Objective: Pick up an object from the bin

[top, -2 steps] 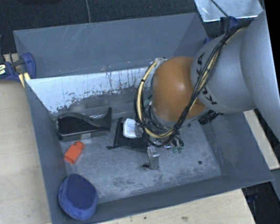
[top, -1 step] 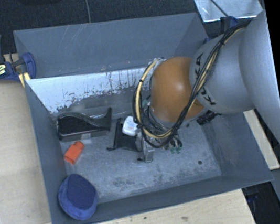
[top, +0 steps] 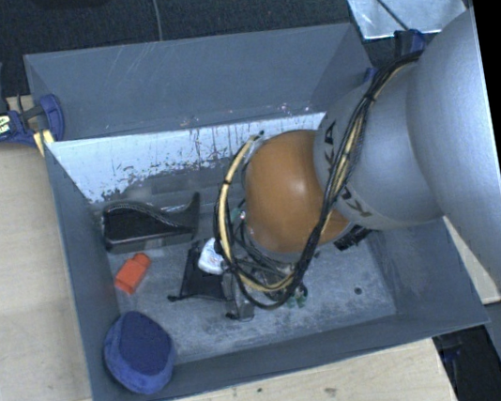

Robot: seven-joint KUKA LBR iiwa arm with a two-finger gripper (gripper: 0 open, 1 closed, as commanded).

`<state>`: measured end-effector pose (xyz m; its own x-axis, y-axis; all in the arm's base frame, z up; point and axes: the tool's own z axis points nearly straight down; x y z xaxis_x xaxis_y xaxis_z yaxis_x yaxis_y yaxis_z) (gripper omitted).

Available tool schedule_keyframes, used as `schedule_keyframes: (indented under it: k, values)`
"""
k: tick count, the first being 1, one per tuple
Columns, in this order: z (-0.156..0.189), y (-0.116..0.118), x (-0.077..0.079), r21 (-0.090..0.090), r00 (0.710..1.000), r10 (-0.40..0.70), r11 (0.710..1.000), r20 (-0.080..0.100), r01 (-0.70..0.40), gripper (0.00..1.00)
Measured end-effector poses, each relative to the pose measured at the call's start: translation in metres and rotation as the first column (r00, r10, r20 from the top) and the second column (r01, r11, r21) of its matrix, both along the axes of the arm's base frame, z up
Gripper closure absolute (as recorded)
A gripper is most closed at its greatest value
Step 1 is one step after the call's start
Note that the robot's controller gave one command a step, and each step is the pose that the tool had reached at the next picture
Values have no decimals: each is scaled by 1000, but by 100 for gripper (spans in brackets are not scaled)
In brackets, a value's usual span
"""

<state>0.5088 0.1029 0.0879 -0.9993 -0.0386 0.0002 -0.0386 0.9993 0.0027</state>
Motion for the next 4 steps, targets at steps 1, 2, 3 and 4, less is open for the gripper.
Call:
schedule_keyframes:
  k: [1,2,3,4]
  values:
    - [93,54,27,2,999,38,999,13,-38,100]
    - [97,87,1,-1,998,62,998,1,-62,100]
    - [148,112,9,0,998,68,998,9,-68,100]
    - [74,121,1,-4,997,77,997,-4,-77,100]
